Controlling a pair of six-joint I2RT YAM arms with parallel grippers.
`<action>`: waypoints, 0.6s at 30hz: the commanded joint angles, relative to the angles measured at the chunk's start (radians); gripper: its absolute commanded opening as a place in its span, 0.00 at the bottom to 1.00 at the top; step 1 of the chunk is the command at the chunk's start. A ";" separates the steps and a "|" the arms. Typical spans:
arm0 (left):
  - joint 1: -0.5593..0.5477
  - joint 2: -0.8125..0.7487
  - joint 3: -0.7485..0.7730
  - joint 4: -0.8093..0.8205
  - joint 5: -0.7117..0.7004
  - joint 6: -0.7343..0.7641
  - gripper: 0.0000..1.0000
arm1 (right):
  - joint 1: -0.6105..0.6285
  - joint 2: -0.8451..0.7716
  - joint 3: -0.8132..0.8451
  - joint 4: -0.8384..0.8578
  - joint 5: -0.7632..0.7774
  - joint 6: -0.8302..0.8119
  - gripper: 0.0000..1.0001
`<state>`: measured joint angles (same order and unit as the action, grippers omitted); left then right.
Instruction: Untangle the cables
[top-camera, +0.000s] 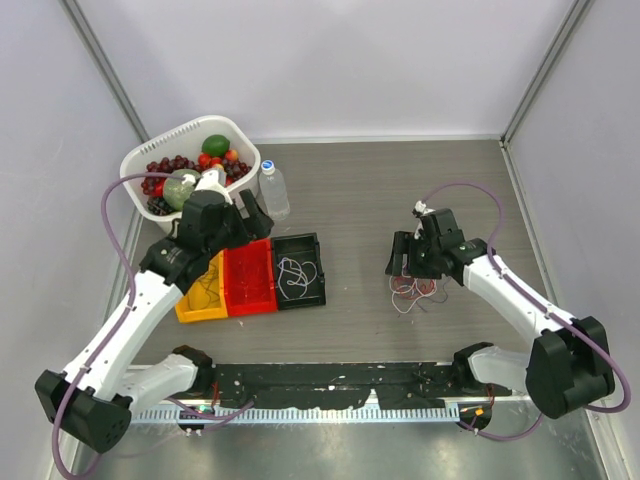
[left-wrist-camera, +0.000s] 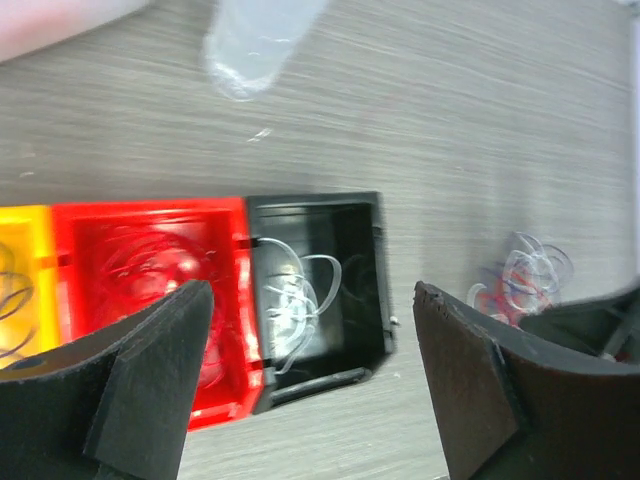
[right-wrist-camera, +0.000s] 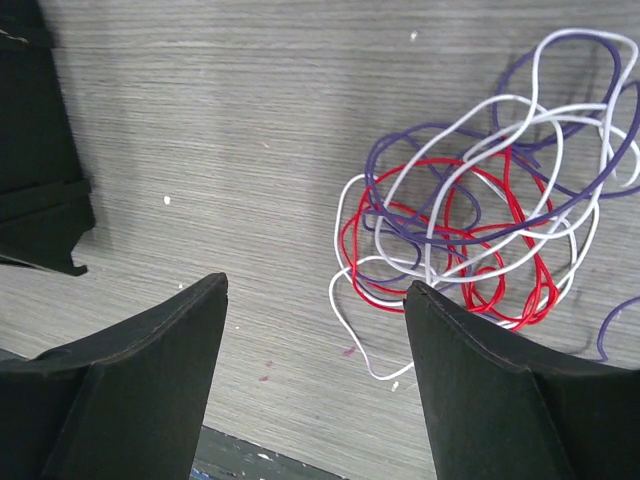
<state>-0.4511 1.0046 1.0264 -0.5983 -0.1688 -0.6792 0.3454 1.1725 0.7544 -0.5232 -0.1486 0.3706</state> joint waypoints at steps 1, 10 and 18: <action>-0.012 0.035 -0.011 0.236 0.262 0.026 0.85 | 0.001 0.032 0.063 -0.037 0.052 0.037 0.76; -0.274 0.418 0.095 0.439 0.468 0.101 0.59 | -0.019 0.038 0.105 -0.205 0.352 0.195 0.73; -0.457 0.842 0.411 0.355 0.558 0.187 0.37 | -0.189 -0.076 0.007 -0.175 0.219 0.219 0.50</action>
<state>-0.8555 1.7306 1.2934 -0.2455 0.3008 -0.5461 0.2306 1.1599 0.7994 -0.7113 0.1223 0.5655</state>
